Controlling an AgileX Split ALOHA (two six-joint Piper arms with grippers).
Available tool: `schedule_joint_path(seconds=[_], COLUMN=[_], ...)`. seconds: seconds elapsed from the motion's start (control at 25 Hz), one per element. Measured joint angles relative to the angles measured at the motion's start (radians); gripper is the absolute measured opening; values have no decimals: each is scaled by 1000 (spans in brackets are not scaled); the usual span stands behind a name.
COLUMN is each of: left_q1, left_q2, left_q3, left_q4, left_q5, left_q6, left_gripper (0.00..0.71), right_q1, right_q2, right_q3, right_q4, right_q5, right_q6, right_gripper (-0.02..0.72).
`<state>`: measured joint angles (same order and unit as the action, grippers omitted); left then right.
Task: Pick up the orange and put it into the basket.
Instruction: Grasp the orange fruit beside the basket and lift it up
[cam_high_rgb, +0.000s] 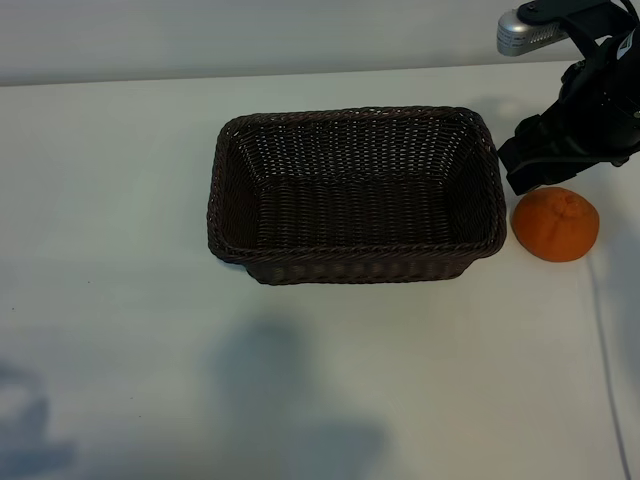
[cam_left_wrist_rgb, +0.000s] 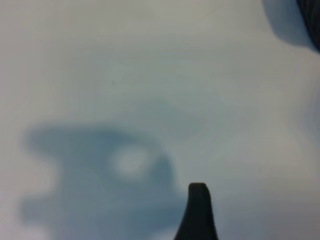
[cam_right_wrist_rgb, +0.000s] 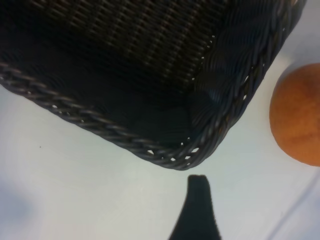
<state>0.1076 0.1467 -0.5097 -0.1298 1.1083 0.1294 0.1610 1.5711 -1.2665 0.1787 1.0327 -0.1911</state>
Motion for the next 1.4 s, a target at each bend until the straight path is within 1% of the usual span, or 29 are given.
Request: schedule_joint_path(seconds=[0.44, 0.6, 0.68, 0.8, 0.92, 1.0, 1.24, 1.32, 1.4], left_q1=[0, 0, 0, 0, 0, 0, 0, 0, 0], left_q2=[-2, -43, -85, -146, -154, -155, -156, -156, -156], left_q3=[1, 1, 1, 1, 1, 2, 3, 3, 3], left_q4=[2, 2, 2, 2, 2, 2, 2, 2, 2], left_q5=[-18, -18, -19, -18, -19, -20, -20, -20, -20], left_q6=[0, -1, -1, -1, -1, -1, -1, -1, -1], left_gripper=[592, 592, 592, 592, 592, 592, 592, 592, 592], right_q1=[0, 0, 0, 0, 0, 0, -2, -14, -36], right_q2=[0, 0, 0, 15, 48, 73, 163, 193, 221], right_q3=[0, 0, 0, 0, 0, 0, 0, 0, 0], right_q4=[0, 0, -8, -62, -140, -179, -230, -235, -237], right_q5=[-1, -16, -27, -42, -57, -81, -169, -192, -196], right_q6=[-1, 1, 25, 92, 145, 171, 238, 257, 267], right_gripper=[559, 559, 559, 559, 559, 559, 560, 563, 566])
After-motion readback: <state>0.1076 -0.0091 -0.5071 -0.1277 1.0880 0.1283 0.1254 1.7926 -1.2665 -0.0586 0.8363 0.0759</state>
